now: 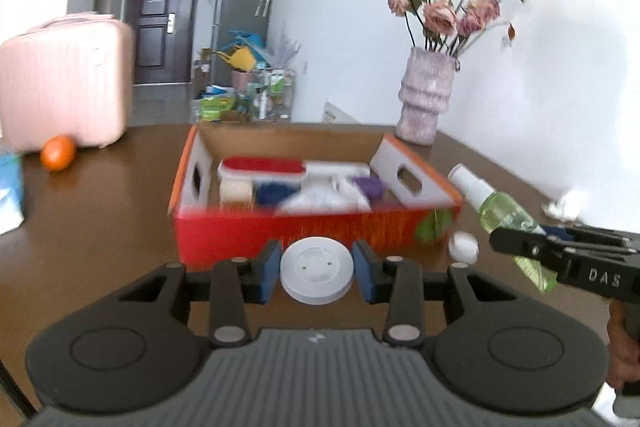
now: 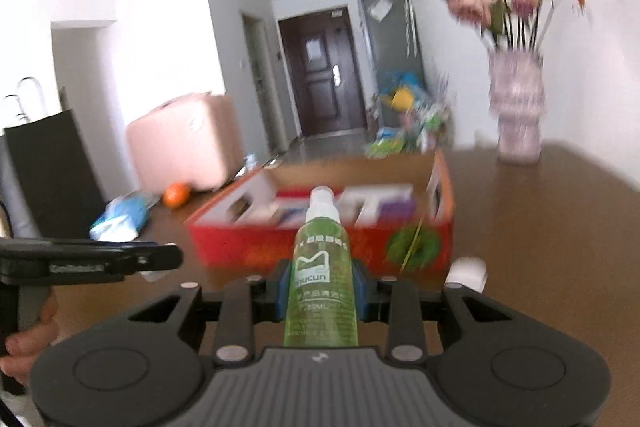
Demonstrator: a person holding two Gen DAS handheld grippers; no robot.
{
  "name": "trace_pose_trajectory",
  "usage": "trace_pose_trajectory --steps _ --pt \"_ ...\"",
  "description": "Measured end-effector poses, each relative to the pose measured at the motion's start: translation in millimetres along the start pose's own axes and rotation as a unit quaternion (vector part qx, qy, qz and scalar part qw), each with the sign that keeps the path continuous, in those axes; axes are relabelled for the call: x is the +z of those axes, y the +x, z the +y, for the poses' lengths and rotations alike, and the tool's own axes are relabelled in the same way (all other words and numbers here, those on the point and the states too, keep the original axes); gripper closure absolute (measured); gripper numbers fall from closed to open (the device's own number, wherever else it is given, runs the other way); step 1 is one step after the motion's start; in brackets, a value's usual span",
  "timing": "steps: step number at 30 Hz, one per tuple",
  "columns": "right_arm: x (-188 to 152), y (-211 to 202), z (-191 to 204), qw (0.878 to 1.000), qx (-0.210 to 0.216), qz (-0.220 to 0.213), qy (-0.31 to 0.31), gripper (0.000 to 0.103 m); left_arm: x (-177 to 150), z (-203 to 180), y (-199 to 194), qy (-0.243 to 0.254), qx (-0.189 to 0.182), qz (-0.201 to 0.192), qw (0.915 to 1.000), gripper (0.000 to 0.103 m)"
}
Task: Organize rigid objects
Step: 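Carry the spray bottle and white cap into the box and release both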
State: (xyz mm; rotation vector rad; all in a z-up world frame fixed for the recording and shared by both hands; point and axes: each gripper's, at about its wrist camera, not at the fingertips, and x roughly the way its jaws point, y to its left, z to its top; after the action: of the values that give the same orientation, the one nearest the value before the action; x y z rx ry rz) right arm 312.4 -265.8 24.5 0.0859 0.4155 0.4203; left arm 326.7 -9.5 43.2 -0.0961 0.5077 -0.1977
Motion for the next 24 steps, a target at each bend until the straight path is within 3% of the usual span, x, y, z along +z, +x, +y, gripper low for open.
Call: trace_pose_trajectory --steps 3,6,9,13,19,24 --pt "40 42 -21 1.0 -0.024 0.004 -0.015 0.073 32 18 44 -0.003 0.016 0.011 0.9998 0.063" --pt "71 104 -41 0.997 -0.059 0.037 -0.038 0.073 59 34 97 -0.009 0.023 0.039 0.9989 0.063" --pt "89 170 -54 0.989 -0.097 0.083 -0.068 0.073 67 42 140 -0.002 0.035 0.069 0.997 0.063" --pt "92 232 -63 0.977 -0.146 0.119 -0.099 0.073 63 46 168 0.019 0.042 0.083 0.9955 0.063" --pt "81 266 -54 0.962 -0.181 0.136 -0.152 0.076 60 48 176 0.033 0.024 0.075 0.9963 0.059" --pt "91 255 -48 0.967 -0.17 0.114 -0.149 0.072 68 51 171 0.022 0.029 0.073 0.9966 0.056"
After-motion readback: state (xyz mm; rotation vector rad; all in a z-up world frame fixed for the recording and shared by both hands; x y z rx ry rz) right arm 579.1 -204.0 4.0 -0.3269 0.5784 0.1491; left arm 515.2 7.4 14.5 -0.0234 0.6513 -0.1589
